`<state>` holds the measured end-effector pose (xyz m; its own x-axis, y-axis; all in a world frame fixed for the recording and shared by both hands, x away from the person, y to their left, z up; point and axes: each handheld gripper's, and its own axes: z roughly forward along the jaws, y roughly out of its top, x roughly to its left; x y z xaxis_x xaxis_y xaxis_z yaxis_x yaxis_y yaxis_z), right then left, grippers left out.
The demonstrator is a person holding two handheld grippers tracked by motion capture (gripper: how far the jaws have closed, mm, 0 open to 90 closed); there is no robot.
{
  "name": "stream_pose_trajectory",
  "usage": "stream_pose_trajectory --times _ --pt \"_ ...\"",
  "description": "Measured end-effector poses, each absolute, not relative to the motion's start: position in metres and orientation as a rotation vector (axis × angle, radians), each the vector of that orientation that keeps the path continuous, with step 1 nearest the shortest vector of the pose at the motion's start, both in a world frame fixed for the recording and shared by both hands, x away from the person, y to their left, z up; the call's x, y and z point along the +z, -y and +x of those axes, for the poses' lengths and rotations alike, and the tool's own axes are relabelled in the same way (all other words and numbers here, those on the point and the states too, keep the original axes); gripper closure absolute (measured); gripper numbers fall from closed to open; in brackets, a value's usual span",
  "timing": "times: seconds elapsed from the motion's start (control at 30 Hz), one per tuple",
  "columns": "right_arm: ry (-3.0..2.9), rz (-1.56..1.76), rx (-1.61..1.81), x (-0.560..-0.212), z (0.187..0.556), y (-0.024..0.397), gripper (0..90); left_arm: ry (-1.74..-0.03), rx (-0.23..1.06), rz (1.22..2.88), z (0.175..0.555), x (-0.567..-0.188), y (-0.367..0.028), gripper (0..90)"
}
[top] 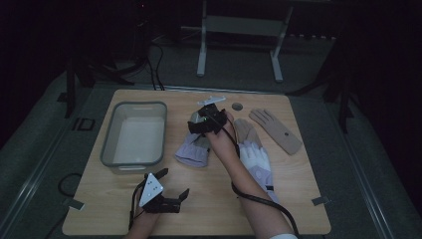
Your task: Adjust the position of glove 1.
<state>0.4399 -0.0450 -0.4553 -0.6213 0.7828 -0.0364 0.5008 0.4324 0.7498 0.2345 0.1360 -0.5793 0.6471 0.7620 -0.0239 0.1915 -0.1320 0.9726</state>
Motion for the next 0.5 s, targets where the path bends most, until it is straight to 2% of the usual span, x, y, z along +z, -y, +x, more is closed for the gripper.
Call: stream_pose_trajectory --times 0.5 --pt "-2.324 1.319 0.886 -0.517 0.456 0.031 12.0 -0.79 0.585 1.672 0.235 -0.579 -0.136 0.1"
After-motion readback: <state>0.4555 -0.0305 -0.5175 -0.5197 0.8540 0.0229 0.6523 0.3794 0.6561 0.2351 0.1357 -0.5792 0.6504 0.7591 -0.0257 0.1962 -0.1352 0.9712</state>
